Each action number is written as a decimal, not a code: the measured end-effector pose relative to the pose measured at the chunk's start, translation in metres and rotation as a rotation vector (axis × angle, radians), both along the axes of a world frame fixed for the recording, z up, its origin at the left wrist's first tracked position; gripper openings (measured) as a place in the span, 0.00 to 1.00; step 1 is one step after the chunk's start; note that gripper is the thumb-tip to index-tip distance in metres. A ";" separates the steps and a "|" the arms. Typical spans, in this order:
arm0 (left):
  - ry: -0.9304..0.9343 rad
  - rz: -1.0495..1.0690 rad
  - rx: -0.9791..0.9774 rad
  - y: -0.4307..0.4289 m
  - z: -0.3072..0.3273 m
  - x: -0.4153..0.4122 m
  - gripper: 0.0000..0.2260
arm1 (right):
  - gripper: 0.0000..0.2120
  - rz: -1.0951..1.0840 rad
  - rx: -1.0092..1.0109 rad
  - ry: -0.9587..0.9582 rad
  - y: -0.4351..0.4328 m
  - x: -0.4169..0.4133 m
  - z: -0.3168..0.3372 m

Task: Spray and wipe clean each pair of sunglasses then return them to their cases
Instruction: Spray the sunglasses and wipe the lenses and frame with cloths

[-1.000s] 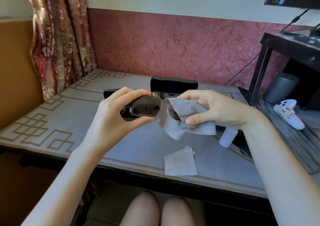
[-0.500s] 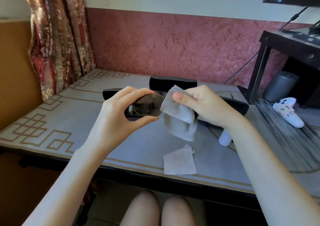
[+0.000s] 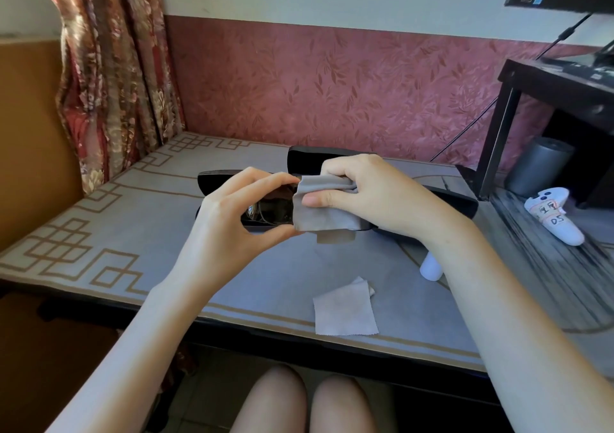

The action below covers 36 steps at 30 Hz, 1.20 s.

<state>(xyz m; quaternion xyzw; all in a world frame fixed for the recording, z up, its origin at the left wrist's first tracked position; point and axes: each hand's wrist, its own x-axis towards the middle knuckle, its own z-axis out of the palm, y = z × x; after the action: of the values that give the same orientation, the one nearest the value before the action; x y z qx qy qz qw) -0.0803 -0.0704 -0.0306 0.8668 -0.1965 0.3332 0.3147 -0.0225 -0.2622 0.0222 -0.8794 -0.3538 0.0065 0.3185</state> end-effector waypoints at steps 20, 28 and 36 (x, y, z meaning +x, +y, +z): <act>-0.018 -0.041 -0.016 -0.003 -0.008 0.001 0.23 | 0.15 -0.016 0.026 0.083 0.006 -0.002 -0.002; -0.028 -0.002 -0.084 0.002 -0.004 0.002 0.22 | 0.39 -0.095 0.126 0.078 -0.026 -0.009 -0.011; -0.026 -0.001 -0.115 0.002 -0.006 0.003 0.21 | 0.23 -0.161 0.169 -0.146 -0.042 -0.014 -0.037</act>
<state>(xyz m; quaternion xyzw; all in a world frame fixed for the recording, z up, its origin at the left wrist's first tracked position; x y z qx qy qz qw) -0.0776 -0.0680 -0.0366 0.8428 -0.1815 0.3549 0.3618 -0.0369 -0.3042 -0.0149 -0.8730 -0.3036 -0.1131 0.3645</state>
